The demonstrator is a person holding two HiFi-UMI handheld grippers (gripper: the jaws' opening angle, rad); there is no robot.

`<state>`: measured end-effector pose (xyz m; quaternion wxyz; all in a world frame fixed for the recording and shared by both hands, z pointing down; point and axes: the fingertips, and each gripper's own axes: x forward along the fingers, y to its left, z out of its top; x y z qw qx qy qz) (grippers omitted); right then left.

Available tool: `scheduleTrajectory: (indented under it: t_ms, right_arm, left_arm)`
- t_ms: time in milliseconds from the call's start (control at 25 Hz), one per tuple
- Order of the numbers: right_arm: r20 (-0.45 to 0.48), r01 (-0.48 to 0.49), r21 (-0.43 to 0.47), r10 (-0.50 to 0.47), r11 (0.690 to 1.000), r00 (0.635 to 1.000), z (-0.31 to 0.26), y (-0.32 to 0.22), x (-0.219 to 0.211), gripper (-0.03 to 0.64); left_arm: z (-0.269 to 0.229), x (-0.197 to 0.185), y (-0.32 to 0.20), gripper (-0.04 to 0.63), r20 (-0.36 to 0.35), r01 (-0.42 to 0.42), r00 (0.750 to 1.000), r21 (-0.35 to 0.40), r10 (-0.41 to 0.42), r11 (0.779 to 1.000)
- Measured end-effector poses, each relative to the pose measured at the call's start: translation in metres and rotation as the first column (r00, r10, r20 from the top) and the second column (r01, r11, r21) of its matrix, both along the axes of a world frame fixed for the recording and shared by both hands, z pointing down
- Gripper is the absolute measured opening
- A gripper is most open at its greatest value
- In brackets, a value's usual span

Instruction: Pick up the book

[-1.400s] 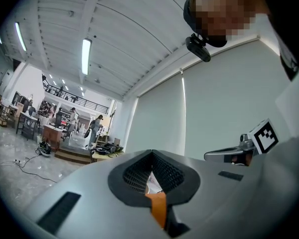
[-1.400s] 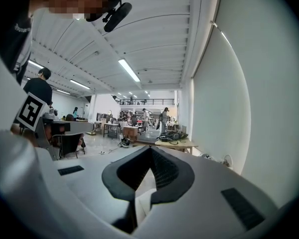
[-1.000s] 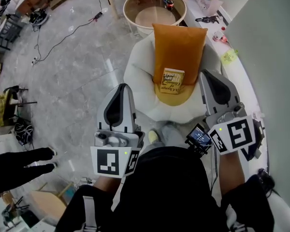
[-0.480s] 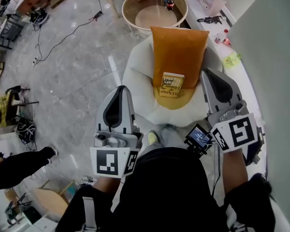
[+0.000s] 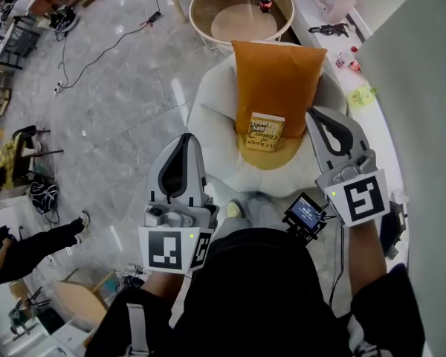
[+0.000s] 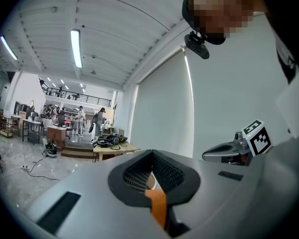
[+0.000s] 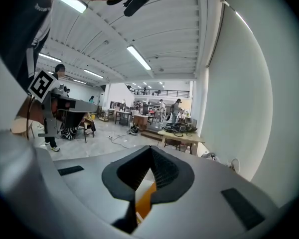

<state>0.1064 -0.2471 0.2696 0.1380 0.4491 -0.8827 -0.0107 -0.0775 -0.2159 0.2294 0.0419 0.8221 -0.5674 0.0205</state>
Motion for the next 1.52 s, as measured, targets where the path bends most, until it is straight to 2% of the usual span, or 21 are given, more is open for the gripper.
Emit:
scheduleTrajectory:
  t_ms: [280,680,880,1080,1280,1520]
  right_arm:
    - [-0.038,0.069,-0.013,-0.07,0.998,0.997,0.011,-0.007,0.002,0.009]
    - [-0.037,0.092,-0.065,-0.094,0.994,0.995,0.04,-0.016,0.006,0.009]
    - [-0.121,0.14,-0.096,-0.151,0.985,0.981,0.077,-0.024,0.001,0.009]
    - [-0.165,0.131,-0.185,-0.162,0.974,0.973,0.126,-0.037,0.001,0.009]
    - [-0.228,0.164,-0.253,-0.224,0.954,0.947,0.175,-0.045,-0.007,0.009]
    - [-0.226,0.2,-0.295,-0.272,0.934,0.935,0.216,-0.059,-0.016,0.01]
  left_arm:
    - [-0.005,0.006,-0.005,0.011,0.031,0.033,0.999,-0.005,-0.033,0.999]
    - [0.014,0.006,-0.013,0.011,0.042,0.027,0.999,-0.043,-0.025,0.999]
    - [0.035,0.001,-0.023,0.011,0.043,0.025,0.999,-0.08,-0.021,0.996]
    - [0.067,-0.008,-0.044,0.011,0.043,0.022,0.999,-0.104,-0.017,0.994]
    - [0.107,-0.016,-0.057,0.011,0.028,0.025,0.999,-0.153,-0.021,0.988]
    - [0.138,-0.017,-0.075,0.011,0.031,0.02,0.999,-0.202,-0.014,0.979]
